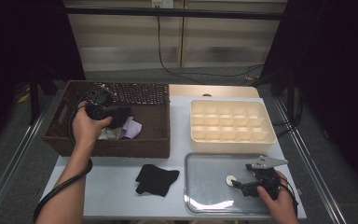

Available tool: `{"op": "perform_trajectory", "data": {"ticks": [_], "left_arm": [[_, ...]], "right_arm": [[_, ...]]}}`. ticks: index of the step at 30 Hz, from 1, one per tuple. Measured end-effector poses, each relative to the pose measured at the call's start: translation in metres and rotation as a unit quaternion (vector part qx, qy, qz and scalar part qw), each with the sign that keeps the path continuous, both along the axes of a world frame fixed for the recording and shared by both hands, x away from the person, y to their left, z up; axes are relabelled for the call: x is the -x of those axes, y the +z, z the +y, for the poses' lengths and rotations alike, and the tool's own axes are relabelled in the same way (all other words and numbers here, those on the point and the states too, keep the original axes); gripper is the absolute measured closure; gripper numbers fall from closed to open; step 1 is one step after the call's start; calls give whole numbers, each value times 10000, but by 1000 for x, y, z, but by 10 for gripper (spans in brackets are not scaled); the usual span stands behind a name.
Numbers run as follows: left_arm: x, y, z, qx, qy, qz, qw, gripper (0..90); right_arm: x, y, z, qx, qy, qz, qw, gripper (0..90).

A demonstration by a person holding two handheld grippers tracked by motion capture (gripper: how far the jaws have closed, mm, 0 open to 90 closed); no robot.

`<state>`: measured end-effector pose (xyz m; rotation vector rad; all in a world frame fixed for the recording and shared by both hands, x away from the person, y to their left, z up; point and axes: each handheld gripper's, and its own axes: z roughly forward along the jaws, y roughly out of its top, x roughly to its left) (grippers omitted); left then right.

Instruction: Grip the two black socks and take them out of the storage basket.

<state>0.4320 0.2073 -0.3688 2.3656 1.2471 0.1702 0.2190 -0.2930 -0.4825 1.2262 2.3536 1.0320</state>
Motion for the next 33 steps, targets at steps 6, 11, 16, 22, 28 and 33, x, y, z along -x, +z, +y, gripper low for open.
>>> {"op": "perform_trajectory", "data": {"ticks": [6, 11, 16, 22, 28, 33], "left_arm": [[3, 26, -1, 174, -146, -11, 9997, 878], [4, 43, -3, 207, -221, 10, 9995, 878], [8, 59, -5, 330, -326, -111, 9989, 878], [8, 73, -7, 375, -475, -157, 9980, 878], [9, 83, -12, 410, -537, -202, 9975, 878], [11, 90, -16, 398, -626, -218, 9970, 878]], "right_arm": [[0, 0, 0, 0, 0, -1, 10000, 127], [0, 0, 0, -2, -1, 1, 10000, 127], [0, 0, 0, -3, -1, 2, 10000, 127], [0, 0, 0, -3, -3, 3, 10000, 127], [0, 0, 0, -2, -2, 1, 10000, 127], [0, 0, 0, 0, -1, 2, 10000, 127]]}}
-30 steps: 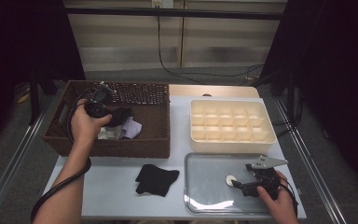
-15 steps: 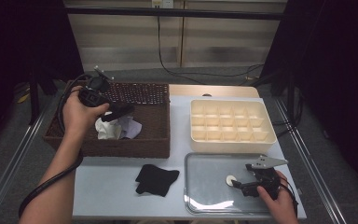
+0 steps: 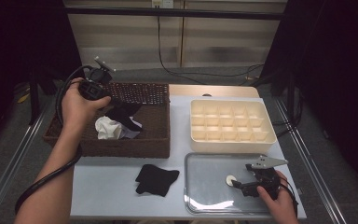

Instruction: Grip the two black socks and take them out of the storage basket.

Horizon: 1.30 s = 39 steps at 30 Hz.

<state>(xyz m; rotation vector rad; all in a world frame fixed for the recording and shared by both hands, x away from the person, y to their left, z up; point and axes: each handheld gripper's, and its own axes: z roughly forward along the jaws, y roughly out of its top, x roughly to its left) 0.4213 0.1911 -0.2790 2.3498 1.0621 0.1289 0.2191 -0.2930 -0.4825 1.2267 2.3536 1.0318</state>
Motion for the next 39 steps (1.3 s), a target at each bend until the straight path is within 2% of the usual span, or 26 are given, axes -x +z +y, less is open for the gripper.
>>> {"op": "perform_trajectory", "data": {"ticks": [3, 11, 23, 39], "left_arm": [[1, 5, -2, -18, -43, -63, 10000, 878], [5, 16, -3, 49, -122, -41, 9999, 878], [7, 41, -6, -18, -281, -85, 9996, 877], [15, 70, -8, 17, -395, -78, 9992, 878]], "right_arm": [[0, 0, 0, 0, 0, -1, 10000, 127], [0, 0, 0, -8, -16, 5, 10000, 127], [0, 0, 0, -4, -4, -13, 10000, 127], [0, 0, 0, -6, -7, -10, 10000, 127]]}}
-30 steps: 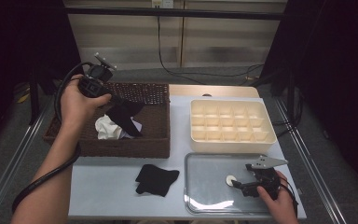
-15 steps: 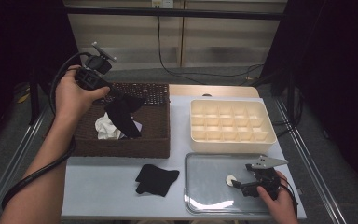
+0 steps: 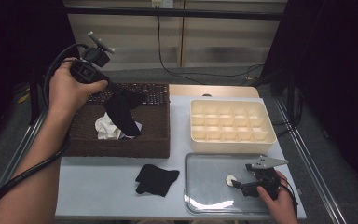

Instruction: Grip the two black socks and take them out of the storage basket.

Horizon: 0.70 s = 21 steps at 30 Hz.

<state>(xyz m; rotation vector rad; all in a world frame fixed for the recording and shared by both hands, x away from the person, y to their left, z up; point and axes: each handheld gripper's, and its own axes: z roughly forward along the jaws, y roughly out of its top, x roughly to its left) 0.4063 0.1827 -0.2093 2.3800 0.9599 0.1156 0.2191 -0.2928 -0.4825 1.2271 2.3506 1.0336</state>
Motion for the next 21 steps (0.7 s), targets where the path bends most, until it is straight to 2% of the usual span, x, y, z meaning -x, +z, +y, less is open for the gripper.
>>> {"op": "perform_trajectory", "data": {"ticks": [6, 21], "left_arm": [[6, 10, -2, 56, -55, -74, 9999, 877], [22, 17, -5, 188, -283, -62, 9994, 877]], "right_arm": [[0, 0, 0, 2, -1, 1, 10000, 127], [0, 0, 0, 1, 2, 0, 10000, 127]]}}
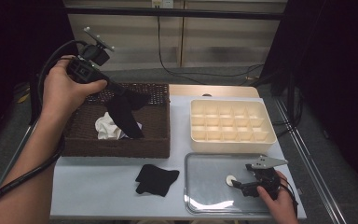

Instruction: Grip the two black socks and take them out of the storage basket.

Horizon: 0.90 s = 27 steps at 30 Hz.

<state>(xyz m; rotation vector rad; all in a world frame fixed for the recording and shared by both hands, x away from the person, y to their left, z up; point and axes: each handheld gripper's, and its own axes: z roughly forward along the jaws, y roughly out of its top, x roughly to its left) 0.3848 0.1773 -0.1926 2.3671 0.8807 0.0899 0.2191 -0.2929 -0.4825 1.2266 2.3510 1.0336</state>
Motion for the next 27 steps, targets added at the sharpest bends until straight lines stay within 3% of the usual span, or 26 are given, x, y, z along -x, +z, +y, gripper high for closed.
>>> {"op": "perform_trajectory", "data": {"ticks": [13, 27], "left_arm": [[13, 0, -5, 182, -249, -1, 9995, 877], [33, -2, -10, 231, -485, -45, 9985, 877]], "right_arm": [[0, 0, 0, 0, -4, 3, 10000, 127], [0, 0, 0, 0, -11, 14, 10000, 127]]}}
